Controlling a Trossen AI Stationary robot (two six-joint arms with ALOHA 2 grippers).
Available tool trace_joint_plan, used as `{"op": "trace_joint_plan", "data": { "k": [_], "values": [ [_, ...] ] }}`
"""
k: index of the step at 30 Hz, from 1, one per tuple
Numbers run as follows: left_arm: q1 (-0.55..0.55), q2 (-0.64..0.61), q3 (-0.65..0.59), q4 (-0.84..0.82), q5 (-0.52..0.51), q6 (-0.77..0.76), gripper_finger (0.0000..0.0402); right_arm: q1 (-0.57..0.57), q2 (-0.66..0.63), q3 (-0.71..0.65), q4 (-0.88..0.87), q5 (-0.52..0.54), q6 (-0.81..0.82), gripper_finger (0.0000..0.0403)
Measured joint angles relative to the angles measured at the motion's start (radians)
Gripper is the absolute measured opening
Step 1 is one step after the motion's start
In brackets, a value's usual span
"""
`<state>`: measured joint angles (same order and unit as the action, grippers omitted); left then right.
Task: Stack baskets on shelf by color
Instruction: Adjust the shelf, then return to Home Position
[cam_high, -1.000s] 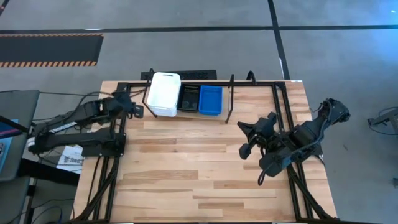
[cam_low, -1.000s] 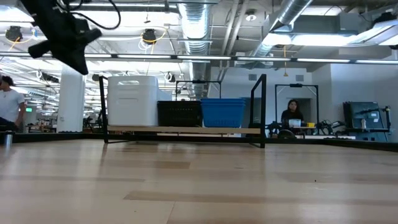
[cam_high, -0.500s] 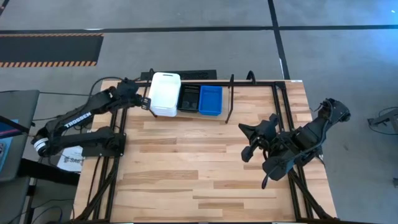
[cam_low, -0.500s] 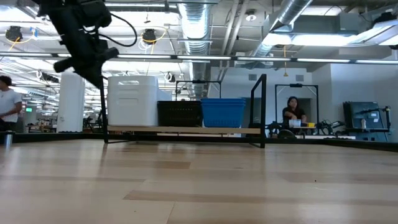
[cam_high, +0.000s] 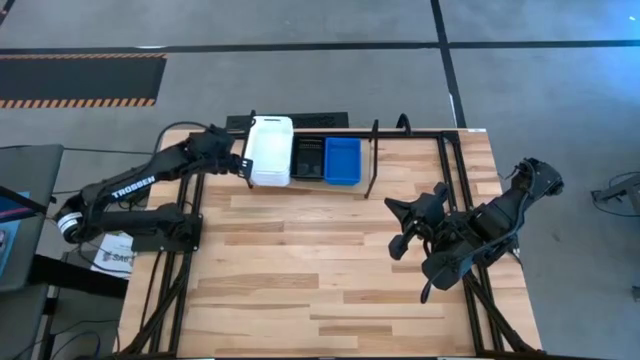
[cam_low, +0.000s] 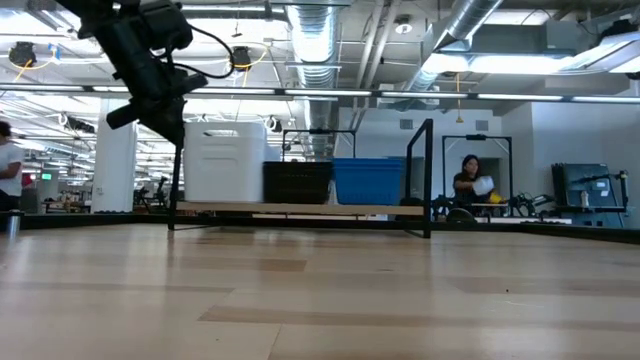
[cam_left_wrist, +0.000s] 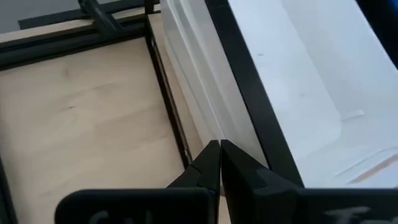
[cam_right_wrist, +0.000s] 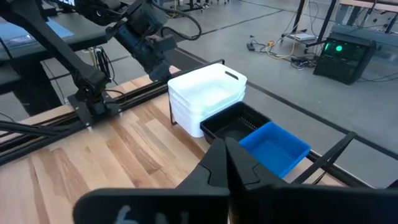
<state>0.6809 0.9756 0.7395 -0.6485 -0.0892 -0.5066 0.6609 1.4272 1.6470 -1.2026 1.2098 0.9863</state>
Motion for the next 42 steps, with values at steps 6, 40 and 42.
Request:
{"op": "trace_joint_plan", "data": {
  "k": [6,40,42],
  "values": [
    [-0.068,0.000,0.000,0.047,0.007,-0.056,0.0000,0.000,-0.001,0.000,-0.016,0.000,0.000,0.0001],
    [-0.279,-0.272,0.000,0.031,0.006,-0.060,0.0000,0.095,-0.079,0.001,-0.120,0.017,-0.008,0.0001],
    [-0.321,-0.334,0.000,0.029,0.031,0.008,0.0000,0.106,-0.100,0.001,-0.158,0.037,-0.006,0.0001]
  ]
}}
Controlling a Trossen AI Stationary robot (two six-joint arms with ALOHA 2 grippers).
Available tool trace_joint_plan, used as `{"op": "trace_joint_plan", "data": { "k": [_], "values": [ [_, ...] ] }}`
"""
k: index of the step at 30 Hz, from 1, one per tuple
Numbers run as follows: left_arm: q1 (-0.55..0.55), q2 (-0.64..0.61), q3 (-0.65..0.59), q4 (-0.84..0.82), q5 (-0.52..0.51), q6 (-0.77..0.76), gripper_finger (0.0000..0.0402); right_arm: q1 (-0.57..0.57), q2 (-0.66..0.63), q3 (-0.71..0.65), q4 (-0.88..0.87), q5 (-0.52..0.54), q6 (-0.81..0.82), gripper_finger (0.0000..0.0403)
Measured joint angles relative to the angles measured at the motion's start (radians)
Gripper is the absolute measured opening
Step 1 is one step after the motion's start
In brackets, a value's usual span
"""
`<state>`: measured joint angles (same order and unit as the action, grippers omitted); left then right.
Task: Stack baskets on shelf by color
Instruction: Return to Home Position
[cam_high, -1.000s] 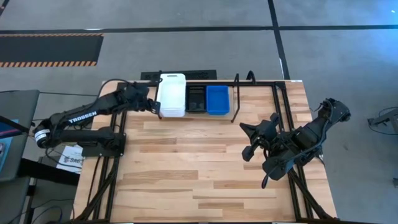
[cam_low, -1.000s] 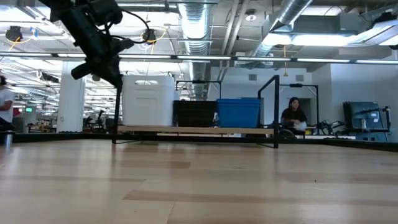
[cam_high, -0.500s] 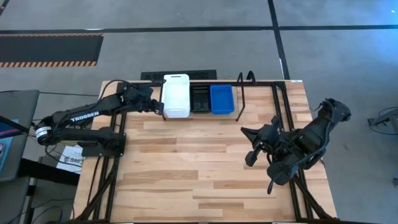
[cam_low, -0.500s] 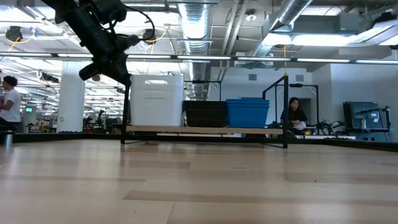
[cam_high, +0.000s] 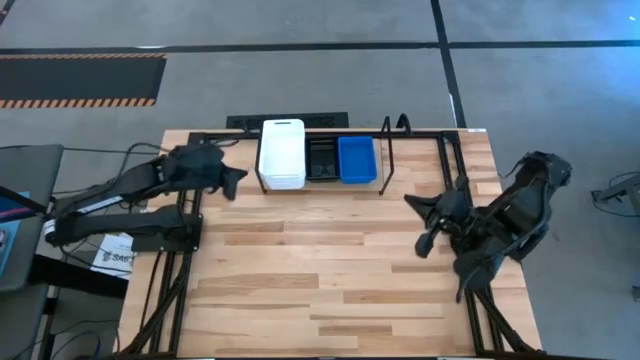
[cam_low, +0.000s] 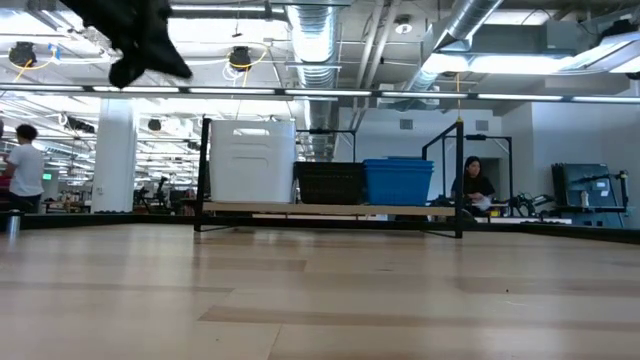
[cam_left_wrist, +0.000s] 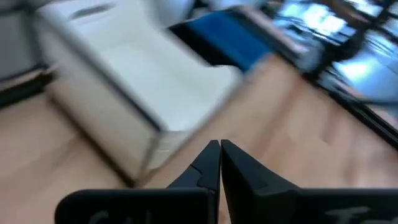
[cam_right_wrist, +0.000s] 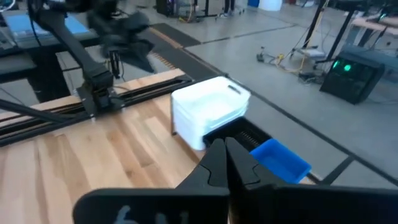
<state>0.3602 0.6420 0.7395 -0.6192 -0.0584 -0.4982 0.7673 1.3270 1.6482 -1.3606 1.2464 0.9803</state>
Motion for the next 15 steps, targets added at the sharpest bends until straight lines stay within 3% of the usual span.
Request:
{"op": "trace_joint_plan", "data": {
  "k": [9,12,15],
  "values": [
    [-0.219,-0.164,-0.021,0.002,0.055,0.112,0.0000,0.187,-0.054,-0.001,-0.211,0.177,0.189,0.0001],
    [-0.274,-0.217,-0.094,0.034,0.054,0.096,0.0000,0.278,-0.067,-0.049,-0.201,0.270,0.210,0.0000],
    [-0.311,-0.289,-0.206,0.109,0.054,0.057,0.0000,0.355,-0.094,-0.138,-0.209,0.324,0.339,0.0000]
  ]
}}
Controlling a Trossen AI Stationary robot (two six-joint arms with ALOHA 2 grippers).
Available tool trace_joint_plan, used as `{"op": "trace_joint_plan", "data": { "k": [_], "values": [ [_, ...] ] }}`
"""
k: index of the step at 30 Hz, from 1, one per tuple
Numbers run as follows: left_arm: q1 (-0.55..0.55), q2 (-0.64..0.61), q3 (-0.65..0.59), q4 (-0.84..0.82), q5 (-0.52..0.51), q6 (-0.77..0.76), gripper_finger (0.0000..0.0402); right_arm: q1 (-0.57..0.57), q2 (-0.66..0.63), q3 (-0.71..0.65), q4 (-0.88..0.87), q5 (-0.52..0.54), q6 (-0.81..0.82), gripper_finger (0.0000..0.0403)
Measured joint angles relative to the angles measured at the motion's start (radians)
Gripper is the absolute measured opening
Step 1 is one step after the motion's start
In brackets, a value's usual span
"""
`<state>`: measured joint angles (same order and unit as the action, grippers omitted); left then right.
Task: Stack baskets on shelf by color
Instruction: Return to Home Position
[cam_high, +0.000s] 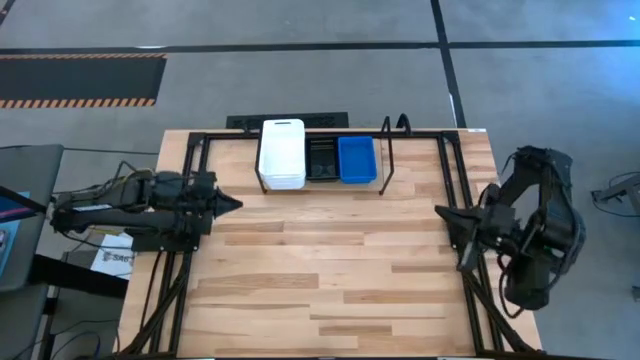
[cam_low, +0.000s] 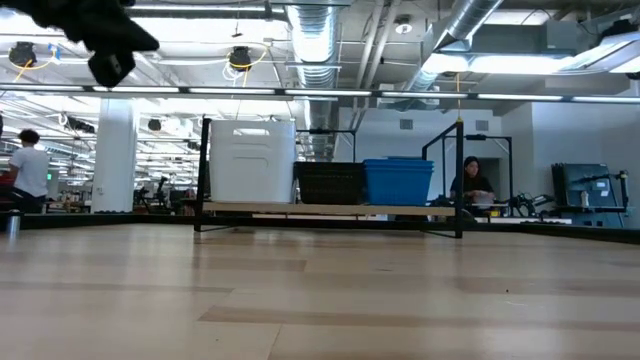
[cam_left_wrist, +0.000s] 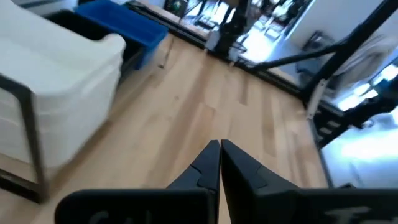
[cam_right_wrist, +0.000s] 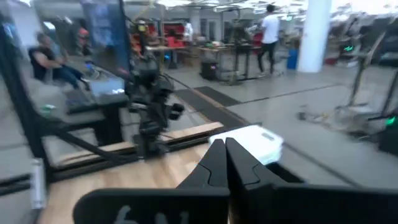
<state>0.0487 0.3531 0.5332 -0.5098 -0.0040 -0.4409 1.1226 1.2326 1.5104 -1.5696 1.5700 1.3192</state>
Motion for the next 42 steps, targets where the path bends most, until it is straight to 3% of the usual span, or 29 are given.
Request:
{"op": "trace_joint_plan", "data": {
  "k": [6,12,32,42],
  "values": [
    [-0.031,-0.170,-0.156,0.173,0.036,-0.050,0.0000,-0.005,-0.078,-0.153,-0.002,0.001,0.221,0.0000],
    [-0.031,-0.355,-0.224,0.152,0.045,-0.038,0.0000,-0.048,-0.124,-0.250,-0.001,0.002,0.279,0.0000],
    [-0.031,-0.349,-0.316,0.191,0.044,-0.085,0.0000,-0.102,-0.351,-0.702,-0.001,0.000,0.670,0.0000],
    [-0.031,-0.349,-0.316,0.195,0.016,-0.084,0.0000,-0.143,-0.589,-0.862,-0.001,0.001,0.672,0.0000]
  ]
}}
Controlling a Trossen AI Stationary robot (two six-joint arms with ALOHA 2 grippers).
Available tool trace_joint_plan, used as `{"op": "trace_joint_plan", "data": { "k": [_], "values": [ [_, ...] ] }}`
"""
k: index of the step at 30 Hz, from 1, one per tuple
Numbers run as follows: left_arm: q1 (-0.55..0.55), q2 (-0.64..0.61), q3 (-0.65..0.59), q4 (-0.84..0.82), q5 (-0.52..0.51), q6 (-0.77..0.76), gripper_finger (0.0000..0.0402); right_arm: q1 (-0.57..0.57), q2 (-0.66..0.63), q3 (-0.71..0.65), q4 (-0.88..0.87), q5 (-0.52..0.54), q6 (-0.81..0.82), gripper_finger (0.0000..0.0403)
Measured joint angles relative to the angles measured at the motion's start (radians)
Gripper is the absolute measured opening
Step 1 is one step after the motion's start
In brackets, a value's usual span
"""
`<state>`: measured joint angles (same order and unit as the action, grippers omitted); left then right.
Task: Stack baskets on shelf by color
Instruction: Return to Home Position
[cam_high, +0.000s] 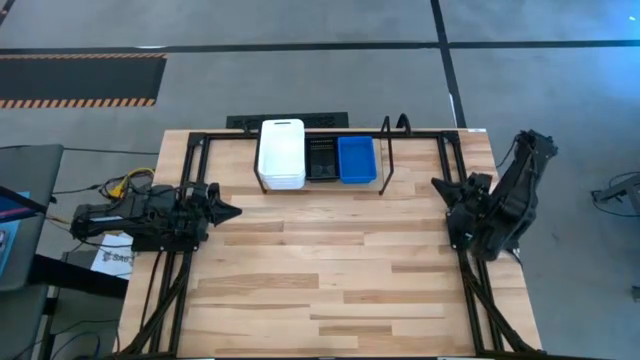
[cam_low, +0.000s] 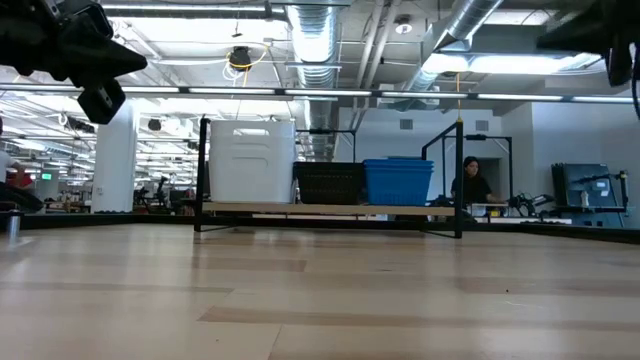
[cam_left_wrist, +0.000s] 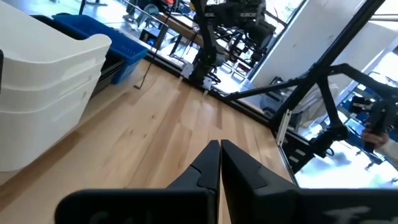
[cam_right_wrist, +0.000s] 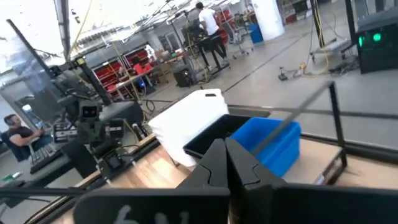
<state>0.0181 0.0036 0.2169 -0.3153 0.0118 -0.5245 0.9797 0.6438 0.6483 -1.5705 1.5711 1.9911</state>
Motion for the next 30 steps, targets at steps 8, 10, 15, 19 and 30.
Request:
{"op": "trace_joint_plan", "data": {
  "k": [8,10,15,19,30],
  "values": [
    [0.000,0.000,0.000,-0.034,-0.076,-0.004,0.0000,0.004,-0.263,-0.102,-0.001,0.000,-0.085,0.0000],
    [0.000,0.000,0.000,-0.047,-0.088,-0.017,0.0000,0.016,-0.323,-0.117,-0.001,0.000,-0.116,0.0000],
    [0.000,0.000,0.000,-0.071,-0.136,-0.045,0.0000,0.074,-0.466,-0.130,0.000,0.000,-0.248,0.0000],
    [0.000,0.000,0.000,-0.101,-0.202,-0.057,0.0000,0.105,-0.582,-0.130,0.004,0.000,-0.288,0.0002],
    [0.000,0.000,0.000,-0.116,-0.230,-0.143,0.0000,0.126,-0.557,-0.129,0.309,0.000,-0.691,0.0003]
  ]
}}
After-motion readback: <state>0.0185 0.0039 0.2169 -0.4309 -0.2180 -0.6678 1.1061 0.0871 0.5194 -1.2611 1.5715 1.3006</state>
